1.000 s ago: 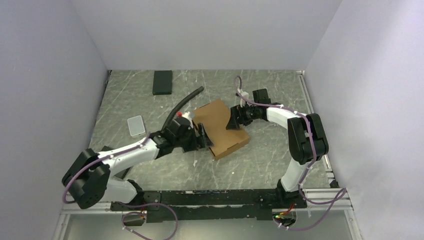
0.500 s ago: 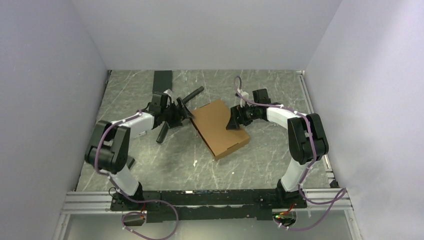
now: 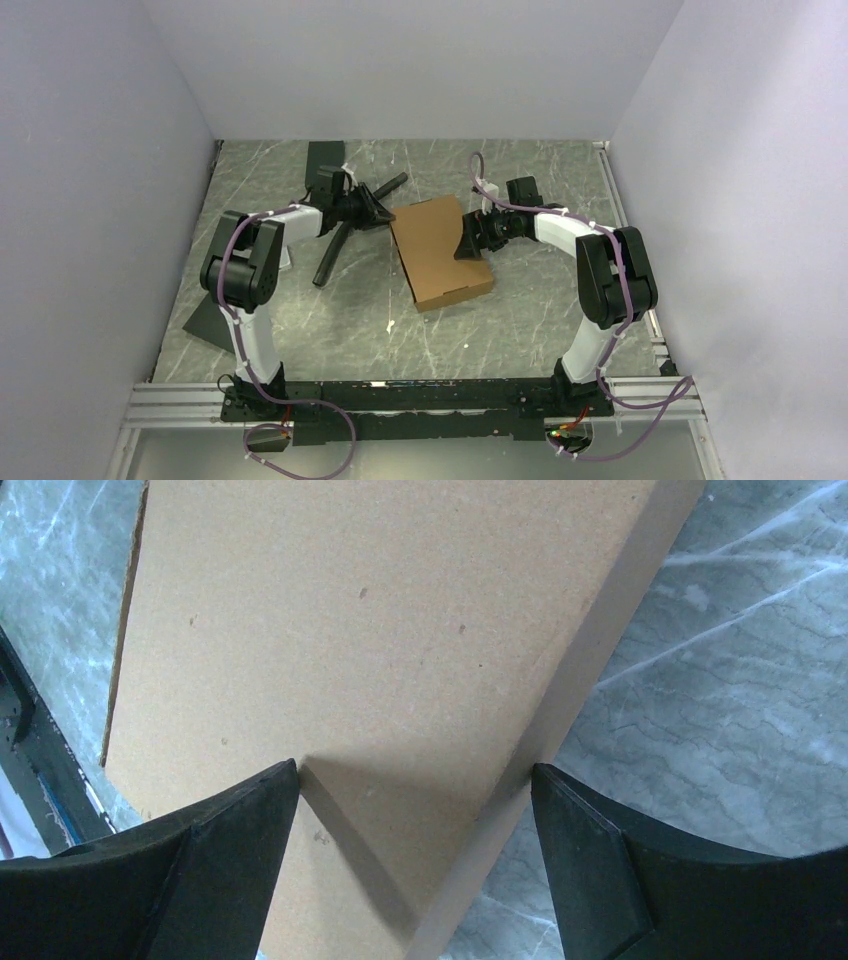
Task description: Fold the paper box
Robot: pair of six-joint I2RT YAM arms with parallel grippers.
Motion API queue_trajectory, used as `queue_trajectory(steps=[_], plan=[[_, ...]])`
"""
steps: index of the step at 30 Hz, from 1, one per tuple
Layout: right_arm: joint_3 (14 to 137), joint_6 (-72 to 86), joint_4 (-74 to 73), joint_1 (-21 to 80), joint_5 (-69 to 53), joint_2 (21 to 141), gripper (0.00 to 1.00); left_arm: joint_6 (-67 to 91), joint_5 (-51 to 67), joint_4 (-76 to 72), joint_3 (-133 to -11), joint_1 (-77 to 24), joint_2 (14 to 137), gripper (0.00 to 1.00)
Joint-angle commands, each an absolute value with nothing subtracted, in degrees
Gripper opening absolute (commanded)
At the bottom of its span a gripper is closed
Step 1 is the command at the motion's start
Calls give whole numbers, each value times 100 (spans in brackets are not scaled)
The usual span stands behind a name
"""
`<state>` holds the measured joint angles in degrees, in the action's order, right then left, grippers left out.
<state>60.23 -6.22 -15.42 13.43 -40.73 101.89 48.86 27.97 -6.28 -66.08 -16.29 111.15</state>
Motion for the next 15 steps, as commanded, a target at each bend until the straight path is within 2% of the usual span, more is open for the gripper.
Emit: queue_trajectory(steps=[1, 4, 6, 8, 11, 15], plan=[[6268, -943, -1703, 1410, -4151, 10108, 91, 4620, 2801, -447, -6463, -1706, 10717, 36], [6310, -1071, -1783, 1370, -4100, 9940, 97, 4174, 2420, -27, -6392, -1672, 10123, 59], [6287, -1140, -1793, 1316, -4070, 9777, 100, 3997, 2187, 320, -6255, -1662, 9699, 69], [6256, -1216, -1794, 1286, -4034, 9627, 100, 3945, 2045, 421, -5940, -1661, 9274, 74], [6223, -1265, -1788, 1251, -4070, 9513, 100, 4115, 2140, 211, -5336, -1661, 8713, 77], [6243, -1251, -1808, 1248, -4129, 9609, 100, 4880, 2715, -924, -4443, -1729, 8485, 78]])
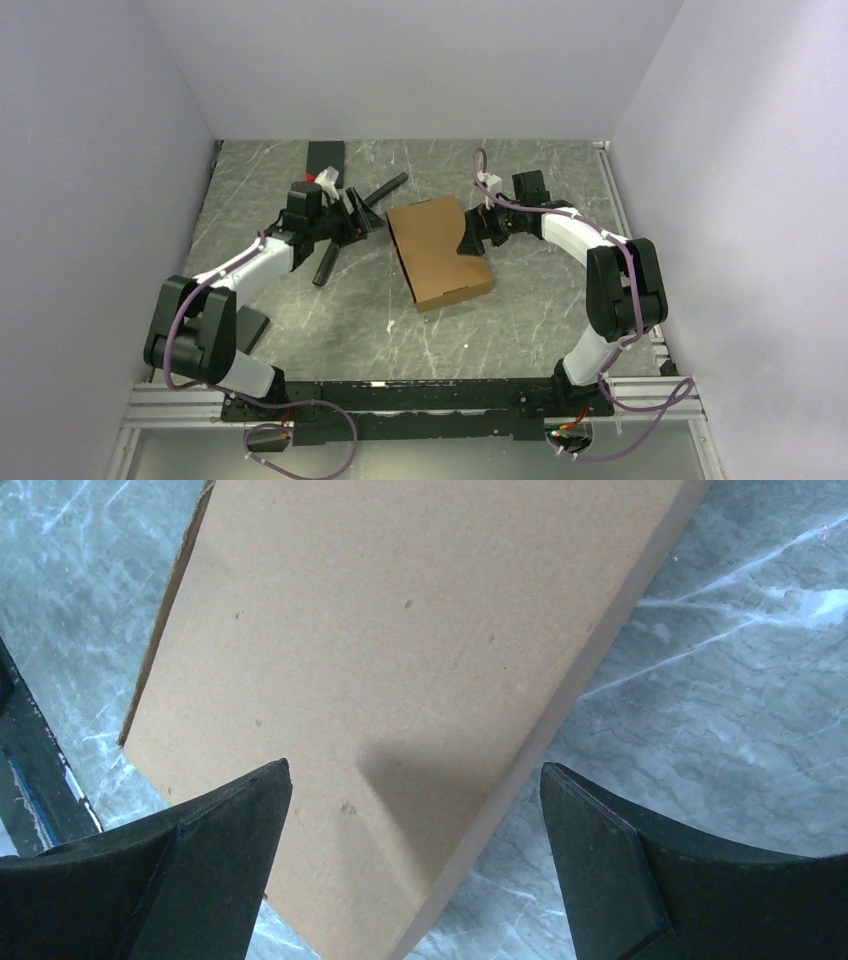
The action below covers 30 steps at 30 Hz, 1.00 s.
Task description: Fold the paper box
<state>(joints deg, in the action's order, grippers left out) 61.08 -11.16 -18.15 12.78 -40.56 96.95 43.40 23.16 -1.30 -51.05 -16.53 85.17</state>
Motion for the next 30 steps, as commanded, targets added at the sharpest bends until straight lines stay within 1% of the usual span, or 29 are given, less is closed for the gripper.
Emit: queue_trajectory(steps=[1, 5, 11, 12, 13, 14, 15, 16, 17, 19, 21, 22, 23, 25, 27, 28, 30], plan=[[6248, -1237, -1810, 1248, -4143, 9653, 99, 5023, 2746, -1134, -4326, -1803, 8527, 79], [6234, -1174, -1794, 1244, -4205, 9741, 98, 5138, 2616, -1297, -4432, -2124, 8919, 79], [6223, -1169, -1784, 1248, -4270, 9838, 96, 5150, 2652, -1183, -5068, -2443, 9787, 72], [6218, -1162, -1784, 1248, -4271, 9846, 96, 5151, 2662, -1171, -5163, -2465, 9911, 68], [6215, -1160, -1784, 1248, -4271, 9859, 96, 5159, 2670, -1181, -5239, -2483, 10026, 62], [6214, -1160, -1784, 1248, -4279, 9859, 96, 5159, 2685, -1180, -5316, -2487, 10135, 51], [6214, -1168, -1789, 1245, -4278, 9863, 96, 5148, 2680, -1157, -5412, -2487, 10234, 37], [6218, -1173, -1792, 1248, -4270, 9865, 96, 5124, 2658, -1100, -5485, -2487, 10311, 27], [6222, -1188, -1812, 1248, -4264, 9864, 96, 5091, 2655, -1045, -5552, -2487, 10378, 23], [6239, -1225, -1846, 1248, -4248, 9841, 96, 4995, 2667, -967, -5630, -2487, 10418, 22], [6271, -1334, -1917, 1247, -4222, 9780, 97, 4856, 2697, -877, -5625, -2483, 10230, 23], [6294, -1426, -1972, 1248, -4192, 9733, 99, 4754, 2686, -865, -5578, -2477, 10081, 25], [6315, -1522, -2027, 1241, -4159, 9673, 99, 4644, 2663, -817, -5528, -2471, 9873, 32], [6359, -1753, -2158, 1224, -4076, 9486, 100, 4352, 2557, -545, -5499, -2470, 9447, 51], [6357, -1975, -2253, 1192, -4043, 9236, 100, 4074, 2325, -130, -5518, -2470, 9014, 65], [6340, -2097, -2310, 1173, -4055, 9110, 100, 3929, 2207, 90, -5524, -2470, 8797, 70], [6284, -2428, -2423, 1117, -4124, 8826, 100, 3607, 1914, 620, -5536, -2470, 8395, 75]])
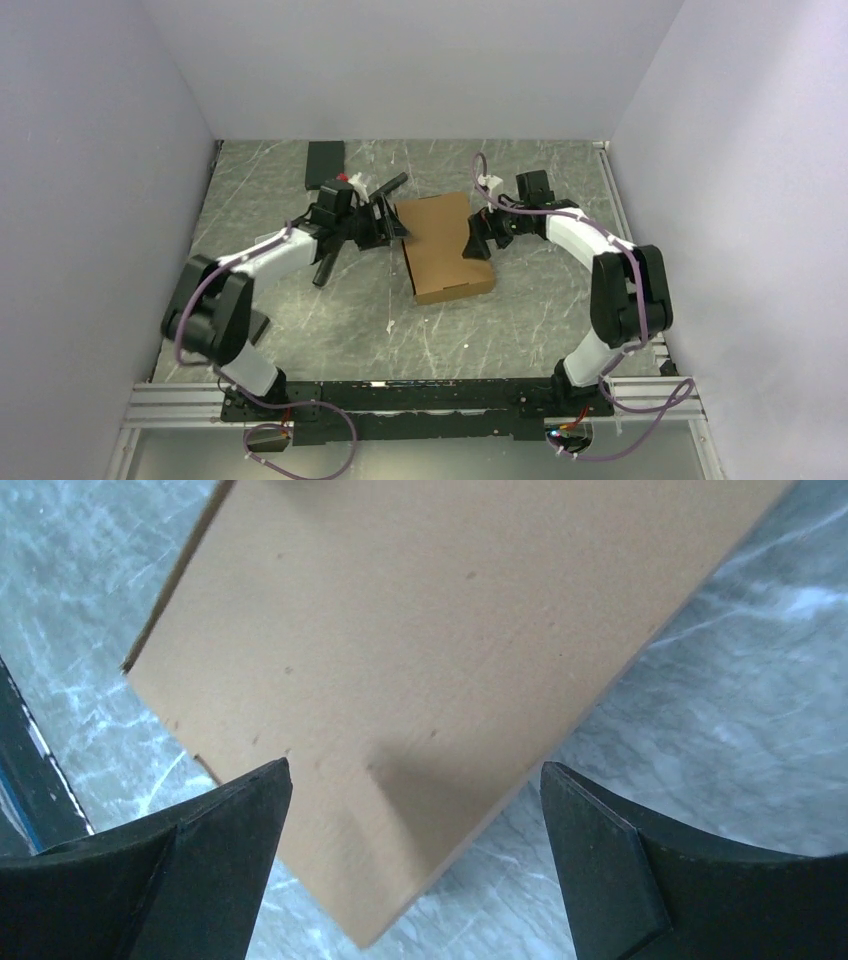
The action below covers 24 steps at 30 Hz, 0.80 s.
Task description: Fold the paper box
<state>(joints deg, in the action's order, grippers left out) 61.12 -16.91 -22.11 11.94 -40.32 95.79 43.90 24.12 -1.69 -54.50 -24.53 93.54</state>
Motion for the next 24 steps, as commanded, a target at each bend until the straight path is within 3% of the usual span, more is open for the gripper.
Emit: queue_trajectory(steps=[1, 4, 7, 13, 19, 24], plan=[[6270, -2690, -2536, 1058, -4257, 8692, 100, 3481, 1742, 823, -5530, -2470, 8189, 76], [6190, -3271, -2709, 822, -4442, 8248, 100, 3227, 1339, 1246, -5362, -2428, 7466, 83], [5940, -3499, -2575, 405, -4543, 7675, 100, 3212, 1039, 1322, -4930, -2372, 6620, 99], [5404, -3239, -2075, -728, -5065, 6744, 100, 3256, 1591, 1053, -4371, -2189, 5326, 99], [5236, -1755, -1714, -2012, -5037, 6298, 100, 1908, 927, 3169, -5946, -2101, 5800, 99], [5019, -1293, -1665, -2589, -6127, 6250, 100, 1744, 639, 3340, -5574, -2074, 5813, 100]])
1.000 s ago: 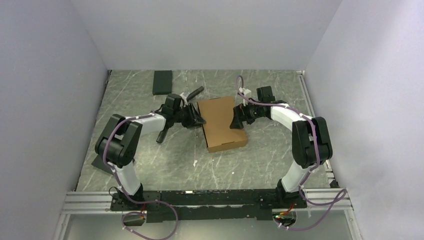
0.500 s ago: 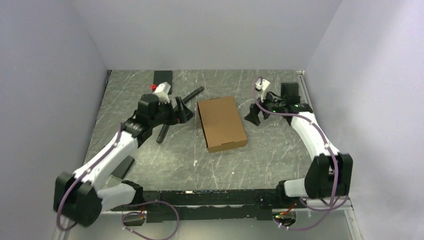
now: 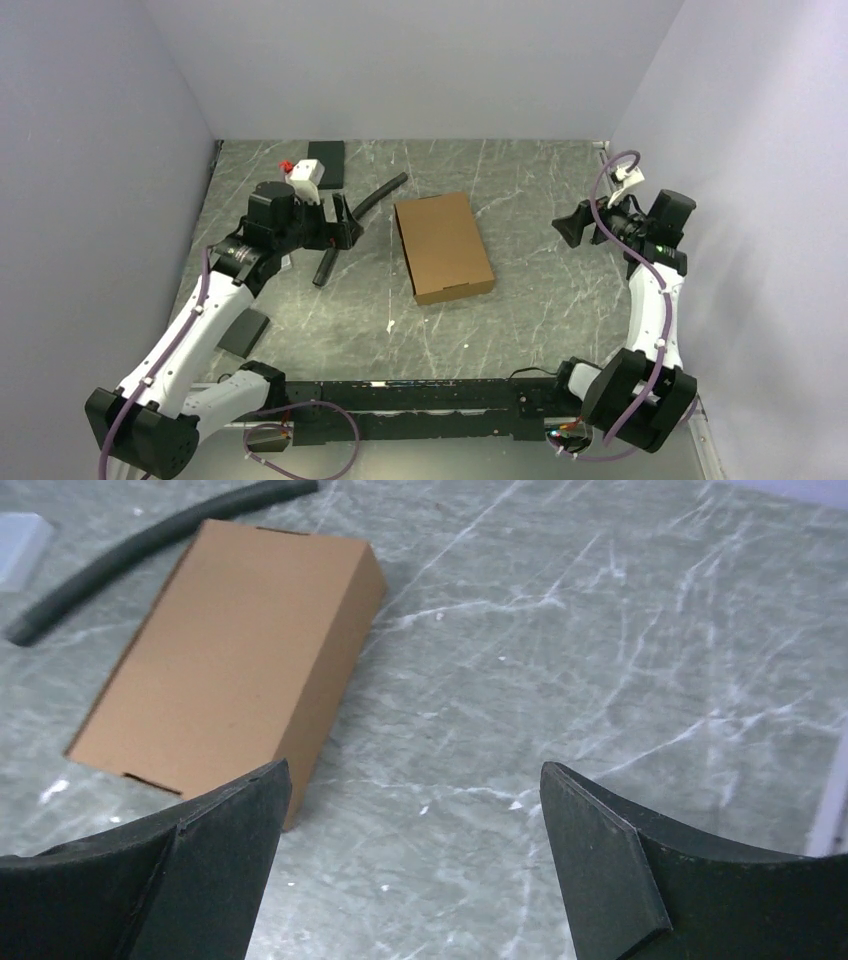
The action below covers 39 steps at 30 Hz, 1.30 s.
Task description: Fold the paper box
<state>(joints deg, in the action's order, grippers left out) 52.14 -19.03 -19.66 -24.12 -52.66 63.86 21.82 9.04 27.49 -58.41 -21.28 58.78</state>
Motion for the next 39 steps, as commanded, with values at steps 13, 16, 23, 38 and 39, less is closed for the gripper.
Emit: queue_trajectory(steps=[13, 16, 23, 38, 39], plan=[[4832, -260, -763, -267, -4974, 8057, 100, 4744, 3458, -1309, -3266, -2006, 6903, 99], [5173, -20, -709, 131, -4854, 8736, 99, 5130, 3516, -2304, -3193, -2122, 7567, 99], [5531, 722, -717, 301, -5081, 9772, 93, 5355, 3271, -2886, -3307, -2488, 8561, 99], [5202, 1236, -503, -310, -5299, 10408, 41, 5638, 3130, -3369, -3515, -2602, 9323, 99], [5189, 1251, -495, -362, -5292, 10411, 39, 5687, 3148, -3498, -3486, -2602, 9362, 99]])
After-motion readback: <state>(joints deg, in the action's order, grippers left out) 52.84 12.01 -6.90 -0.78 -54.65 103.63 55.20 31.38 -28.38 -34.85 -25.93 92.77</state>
